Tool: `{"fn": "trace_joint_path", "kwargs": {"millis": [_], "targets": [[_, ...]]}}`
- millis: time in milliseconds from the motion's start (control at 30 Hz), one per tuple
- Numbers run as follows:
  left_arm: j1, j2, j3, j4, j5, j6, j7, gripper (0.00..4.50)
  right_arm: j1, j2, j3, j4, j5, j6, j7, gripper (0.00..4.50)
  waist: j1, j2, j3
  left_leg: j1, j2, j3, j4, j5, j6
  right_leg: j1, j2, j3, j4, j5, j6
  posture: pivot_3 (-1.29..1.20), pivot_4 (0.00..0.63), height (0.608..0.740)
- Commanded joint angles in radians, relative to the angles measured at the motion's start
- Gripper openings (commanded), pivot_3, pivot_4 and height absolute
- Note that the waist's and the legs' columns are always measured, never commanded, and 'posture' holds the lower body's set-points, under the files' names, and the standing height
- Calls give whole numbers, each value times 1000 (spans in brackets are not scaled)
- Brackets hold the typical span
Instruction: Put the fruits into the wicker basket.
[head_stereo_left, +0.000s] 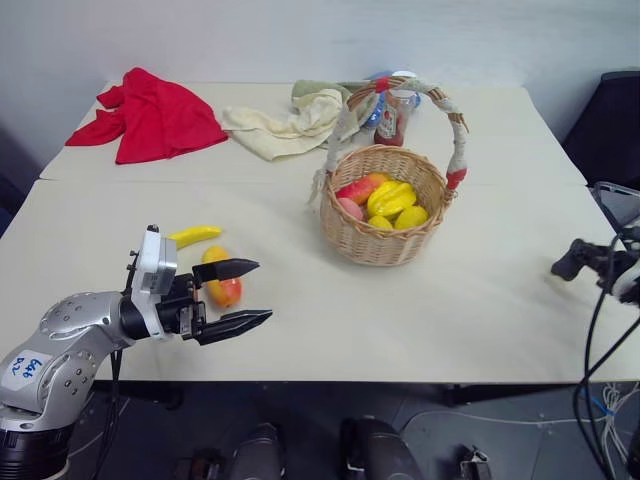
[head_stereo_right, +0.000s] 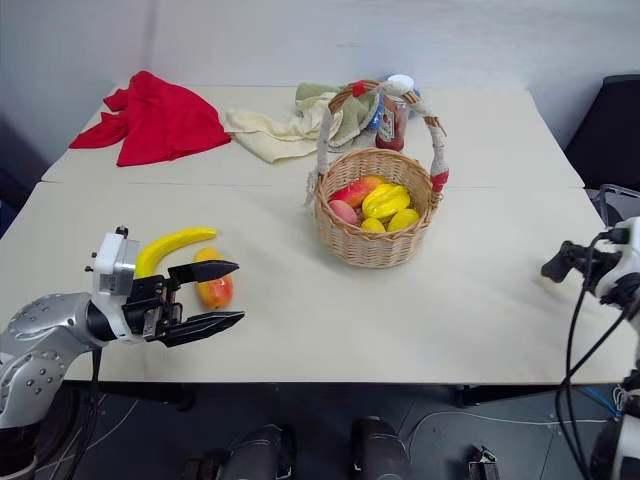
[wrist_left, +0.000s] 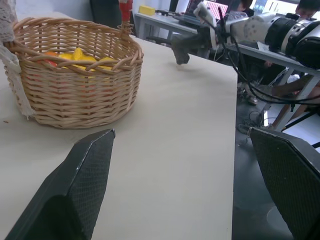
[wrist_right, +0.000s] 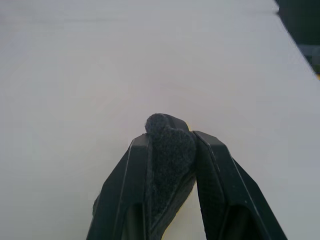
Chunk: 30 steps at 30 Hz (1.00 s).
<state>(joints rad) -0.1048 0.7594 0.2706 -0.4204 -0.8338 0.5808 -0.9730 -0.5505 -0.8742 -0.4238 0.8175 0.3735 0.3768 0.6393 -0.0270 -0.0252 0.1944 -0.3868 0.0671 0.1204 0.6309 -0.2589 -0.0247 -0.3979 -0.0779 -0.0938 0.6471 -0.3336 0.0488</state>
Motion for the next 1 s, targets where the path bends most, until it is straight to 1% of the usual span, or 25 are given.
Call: {"fn": "trace_joint_path", "kwargs": {"millis": [33, 67, 100, 200, 300, 333, 433, 467, 500, 533, 567, 600, 667, 700, 767, 833, 933, 1000], "targets": [[25, 26, 52, -22, -14, 1, -6, 4500, -76, -33, -59, 122, 12, -22, -48, 1524, -4, 2, 1, 0, 0, 1, 0, 0, 0, 0, 0, 1, 0, 0, 0, 0, 150, 740], [35, 34, 61, -20, -12, 4, -5, 4500, -82, -42, -52, 137, 10, -18, -24, 1747, -4, 1, 1, 1, 0, 2, 0, 0, 1, 0, 0, 2, 0, 0, 1, 0, 150, 740], [50, 40, 75, -14, -8, 0, -10, 4500, -79, -52, -50, 136, 1, -47, -15, 2211, -3, 1, 1, 1, 0, 2, 1, 0, 1, 0, 0, 3, 0, 1, 1, 0, 150, 740], [77, 47, 98, 7, 9, -21, -17, 4500, -60, -82, -44, 117, -19, -129, 14, 3146, -3, 2, 1, 1, 1, 2, 1, -1, 2, 0, -1, 3, 0, 1, 1, 0, 150, 740], [88, 34, 150, 65, 35, -59, -1, 4500, -31, -130, -55, 96, -38, -192, 8, 4258, 0, 4, 2, 1, 1, 2, 1, -1, 3, 0, -1, 4, 0, 1, 1, 0, 150, 740], [92, 32, 168, 83, 44, -72, 5, 4500, -24, -137, -60, 83, -38, -231, 20, 4444, 0, 4, 2, 1, 1, 2, 1, -1, 3, 0, -1, 4, 0, 1, 2, 0, 150, 740], [166, 52, 260, 165, 94, -117, -9, 4500, 57, -109, -54, -118, -2, -346, 159, 4444, -7, 5, 2, 1, 2, 3, 0, -1, 2, -1, 0, 4, -1, 1, 2, 0, 150, 740], [203, 65, 292, 198, 116, -129, -22, 4500, 93, -64, -67, -242, 58, -348, 208, 4444, -12, 5, 2, 2, 2, 4, 0, -2, 1, -1, 0, 5, -1, 1, 2, 0, 150, 740], [239, 75, 331, 236, 135, -142, -29, 4500, 120, 5, -91, -369, 140, -322, 207, 4444, -21, 4, 2, 2, 3, 4, -1, -3, 1, -1, 1, 6, -1, 1, 2, 0, 150, 740], [276, 83, 381, 279, 151, -154, -31, 4500, 180, 58, -77, -525, 212, -280, 237, 4444, -29, 2, 1, 3, 5, 4, -2, -3, 0, -1, 2, 6, -1, 1, 2, 0, 150, 740], [305, 84, 432, 317, 162, -167, -21, 4500, 244, 105, -52, -662, 242, -272, 252, 4444, -32, 2, 1, 4, 7, 3, -2, -4, -2, -1, 5, 7, -1, 1, 1, 0, 150, 740], [320, 84, 463, 341, 167, -176, -15, 4500, 288, 131, -35, -747, 249, -265, 256, 4444, -30, 1, 1, 4, 9, 1, -2, -5, -2, -1, 7, 8, -1, 1, 0, 0, 150, 740], [374, 70, 552, 391, 169, -185, -4, 4500, 398, 194, 52, -935, 230, -313, 295, 4444, -26, 2, 1, 4, 10, -1, -2, -7, -2, -2, 8, 8, 0, 1, -1, 0, 150, 740], [391, 65, 575, 403, 170, -189, -3, 4500, 428, 212, 74, -988, 225, -324, 304, 4444, -23, 2, 1, 2, 10, 0, -3, -8, -1, -6, 8, 9, 1, 0, -2, 0, 150, 740], [468, 48, 648, 472, 190, -207, 2, 4500, 501, 251, 189, -1107, 197, -407, 398, 4444, -16, 2, 1, -1, 9, 1, -2, -9, 0, -9, 7, 10, 2, 0, -2, 0, 150, 740], [511, 34, 702, 526, 190, -209, 21, 4500, 523, 281, 267, -1172, 192, -445, 443, 4444, -12, 1, 1, -1, 7, 3, -1, -10, 3, -11, 3, 11, 4, 0, -2, 0, 150, 740], [578, 62, 727, 625, 248, -180, 70, 4500, 493, 318, 310, -1182, 202, -469, 453, 4444, -8, -5, -1, -1, 5, 3, 1, -11, 5, -11, 1, 11, 5, 1, -2, 0, 150, 740], [582, 80, 765, 668, 234, -130, 113, 4500, 466, 335, 346, -1193, 217, -458, 462, 4444, -7, -8, -3, 0, 5, 3, 1, -13, 1, -12, 0, 10, 4, 2, -4, 0, 150, 740]]}}
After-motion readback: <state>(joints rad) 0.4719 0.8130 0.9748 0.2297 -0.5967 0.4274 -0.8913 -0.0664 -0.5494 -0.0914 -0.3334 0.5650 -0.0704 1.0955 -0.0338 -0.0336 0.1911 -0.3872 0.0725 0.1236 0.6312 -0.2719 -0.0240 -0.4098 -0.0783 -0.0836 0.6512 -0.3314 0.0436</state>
